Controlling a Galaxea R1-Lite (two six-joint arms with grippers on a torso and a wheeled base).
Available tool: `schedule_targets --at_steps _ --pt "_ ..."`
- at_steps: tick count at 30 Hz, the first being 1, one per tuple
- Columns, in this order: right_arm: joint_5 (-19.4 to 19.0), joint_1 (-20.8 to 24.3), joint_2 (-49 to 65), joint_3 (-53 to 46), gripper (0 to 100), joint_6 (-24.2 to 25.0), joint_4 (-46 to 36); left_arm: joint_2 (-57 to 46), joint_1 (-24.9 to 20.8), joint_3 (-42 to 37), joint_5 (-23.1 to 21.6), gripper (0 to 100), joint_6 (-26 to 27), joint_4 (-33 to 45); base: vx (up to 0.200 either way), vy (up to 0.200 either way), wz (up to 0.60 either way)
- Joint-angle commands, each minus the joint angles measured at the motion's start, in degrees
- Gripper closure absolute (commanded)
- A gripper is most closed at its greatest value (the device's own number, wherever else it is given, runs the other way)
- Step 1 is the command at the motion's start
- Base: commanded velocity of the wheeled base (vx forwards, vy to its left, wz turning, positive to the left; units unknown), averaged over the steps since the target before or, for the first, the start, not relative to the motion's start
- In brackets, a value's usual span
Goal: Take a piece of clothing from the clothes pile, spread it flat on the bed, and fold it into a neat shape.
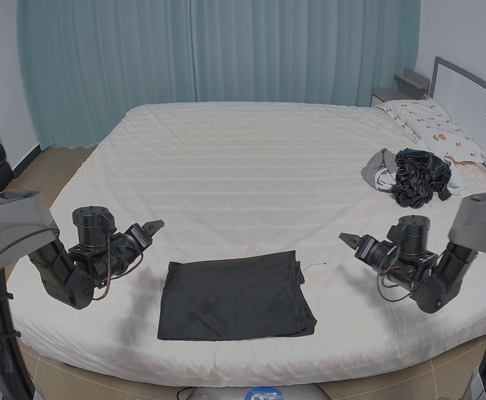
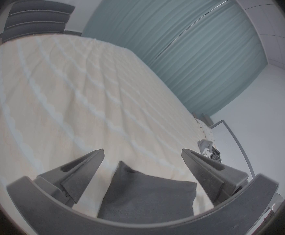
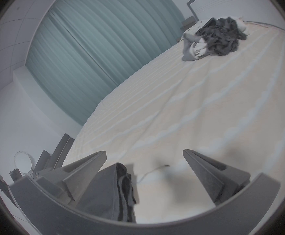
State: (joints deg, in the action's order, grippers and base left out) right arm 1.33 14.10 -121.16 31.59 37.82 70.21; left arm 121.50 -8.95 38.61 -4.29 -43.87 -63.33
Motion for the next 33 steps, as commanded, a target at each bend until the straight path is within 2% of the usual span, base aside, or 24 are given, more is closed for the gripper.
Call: schedule_targets --at_steps 1,3,4,5,13,16,19,20,21,22,23,24,27,29,30,31,33 --pt "-0.1 -4.08 25.71 -16.47 0 -6.35 2.04 -19.99 3.06 -11.63 -0.02 0 3.36 -0.83 0.0 0.0 0.0" --pt "-0.1 -4.08 25.71 -16.47 0 -6.35 2.04 -19.99 3.06 -11.63 -0.02 0 3.36 -0.83 0.0 0.0 0.0" --pt "-0.54 -3.82 34.59 -22.45 0 -12.06 1.86 -27.72 3.67 -16.72 -0.02 0 6.17 -0.57 0.0 0.0 0.0" --pt "-0.71 -3.73 37.4 -24.38 0 -14.17 1.86 -30.1 3.76 -18.39 -0.02 0 7.66 -0.48 0.0 0.0 0.0" --pt "-0.98 -4.08 53.05 -31.59 0 -26.21 1.07 -45.39 5.17 -26.48 0.25 0 17.16 1.46 0.0 0.0 0.0" --pt "-0.8 -4.17 57.53 -31.59 0 -28.15 -2.09 -49.17 5.52 -29.12 0.69 0 19.09 2.6 0.0 0.0 0.0" --pt "-0.98 -4.17 67.37 -31.59 0 -31.84 -11.58 -56.11 5.52 -32.46 0.95 0 21.29 4.88 0.0 0.0 0.0" --pt "-0.98 -4.17 68.16 -31.59 0 -32.1 -12.37 -56.64 5.61 -32.54 0.95 0 21.46 5.32 0.0 0.0 0.0" --pt "-0.98 -4.17 72.65 -31.59 0 -33.77 -17.82 -59.36 5.7 -32.72 1.04 0 22.25 8.05 0.0 0.0 0.0" --pt "-0.98 -4.26 73.09 -31.59 0 -33.86 -18.35 -59.63 5.7 -32.72 1.04 0 22.34 8.31 0.0 0.0 0.0" --pt "-0.89 -4.35 78.27 -31.59 0 -35.35 -25.12 -63.32 6.31 -32.72 1.48 0 23.4 12.44 0.0 0.0 0.0" --pt "-0.89 -4.44 79.5 -31.59 0 -35.53 -26.79 -64.29 6.4 -32.81 1.65 0 23.66 13.41 0.0 0.0 0.0" --pt "-0.98 -6.81 89.08 -31.41 0 -38.17 -39.0 -73.16 6.49 -32.37 1.57 0 25.86 21.23 0.0 0.0 0.0" --pt "-1.15 -7.69 91.37 -30.97 0 -38.87 -42.17 -75.62 6.49 -32.19 1.39 0 26.3 23.78 0.0 0.0 0.0" --pt "-1.15 -9.09 95.15 -29.39 0 -39.75 -48.5 -80.02 6.4 -31.66 1.21 0 27.0 29.58 0.0 0.0 0.0" --pt "-1.15 -9.18 95.59 -29.12 0 -39.75 -49.38 -80.63 6.4 -31.58 1.21 0 27.17 30.46 0.0 0.0 0.0" --pt "-1.15 -10.33 99.8 -26.58 0 -40.1 -57.11 -85.47 6.22 -31.58 1.04 0 28.32 36.88 0.0 0.0 0.0"
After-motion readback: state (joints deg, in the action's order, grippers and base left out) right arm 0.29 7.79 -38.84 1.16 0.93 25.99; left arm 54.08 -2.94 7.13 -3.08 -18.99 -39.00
